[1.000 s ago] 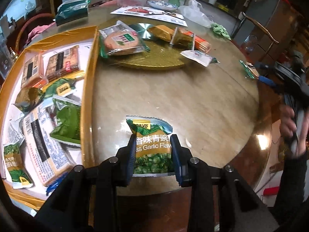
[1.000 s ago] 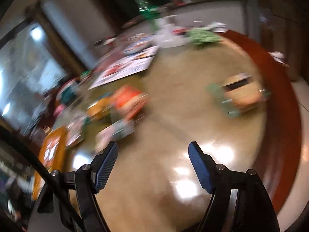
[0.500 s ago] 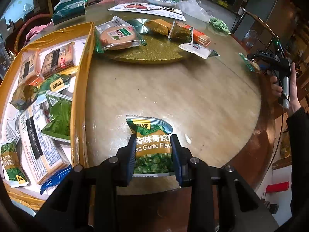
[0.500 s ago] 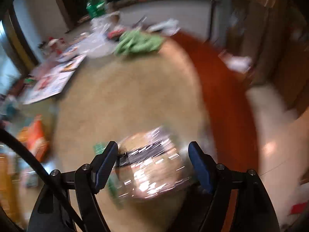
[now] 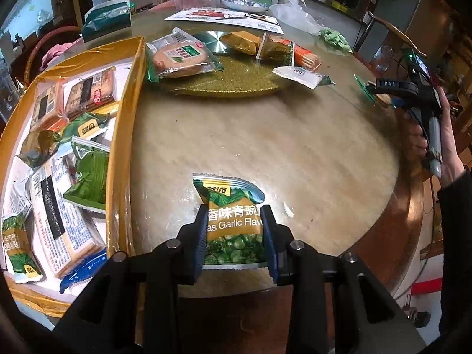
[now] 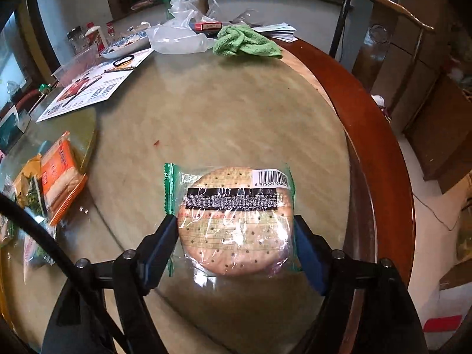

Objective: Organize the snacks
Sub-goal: 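Carry the pea bag and round cracker pack into the orange tray and release both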

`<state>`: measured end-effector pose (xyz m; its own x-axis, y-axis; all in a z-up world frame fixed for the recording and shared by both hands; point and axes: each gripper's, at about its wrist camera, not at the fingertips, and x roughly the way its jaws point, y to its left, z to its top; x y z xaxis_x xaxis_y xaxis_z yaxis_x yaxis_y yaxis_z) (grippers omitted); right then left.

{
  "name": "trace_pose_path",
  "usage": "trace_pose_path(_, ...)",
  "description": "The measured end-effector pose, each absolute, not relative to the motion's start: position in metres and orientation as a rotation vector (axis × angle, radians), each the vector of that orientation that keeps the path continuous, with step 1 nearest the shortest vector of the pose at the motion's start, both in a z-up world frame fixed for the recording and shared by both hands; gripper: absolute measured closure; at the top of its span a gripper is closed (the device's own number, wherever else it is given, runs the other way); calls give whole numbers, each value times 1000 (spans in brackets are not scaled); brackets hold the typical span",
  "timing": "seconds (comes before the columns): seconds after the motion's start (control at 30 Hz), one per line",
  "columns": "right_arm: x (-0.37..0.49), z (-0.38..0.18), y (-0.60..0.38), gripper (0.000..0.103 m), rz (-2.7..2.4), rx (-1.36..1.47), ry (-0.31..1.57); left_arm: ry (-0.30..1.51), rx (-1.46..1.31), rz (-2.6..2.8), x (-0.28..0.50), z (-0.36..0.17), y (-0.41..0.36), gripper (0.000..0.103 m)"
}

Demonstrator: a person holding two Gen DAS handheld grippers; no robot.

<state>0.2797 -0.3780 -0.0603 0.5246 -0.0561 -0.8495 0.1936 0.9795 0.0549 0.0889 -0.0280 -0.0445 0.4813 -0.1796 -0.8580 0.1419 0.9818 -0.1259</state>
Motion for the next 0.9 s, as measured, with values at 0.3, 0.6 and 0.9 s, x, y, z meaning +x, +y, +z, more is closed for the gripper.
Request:
trace_pose_path(0.3,160,-56,-294,28,49,186,915,1010,-64,-194,79,-44,-28,67)
trace_pose_path(0.6,112,-31,-222,28,411,381,808,903,-211,-260,48,0,0,68)
trace_pose_path(0.9,98,3,-101,28,692,261,777,785,-348,-3,27,35,113,68)
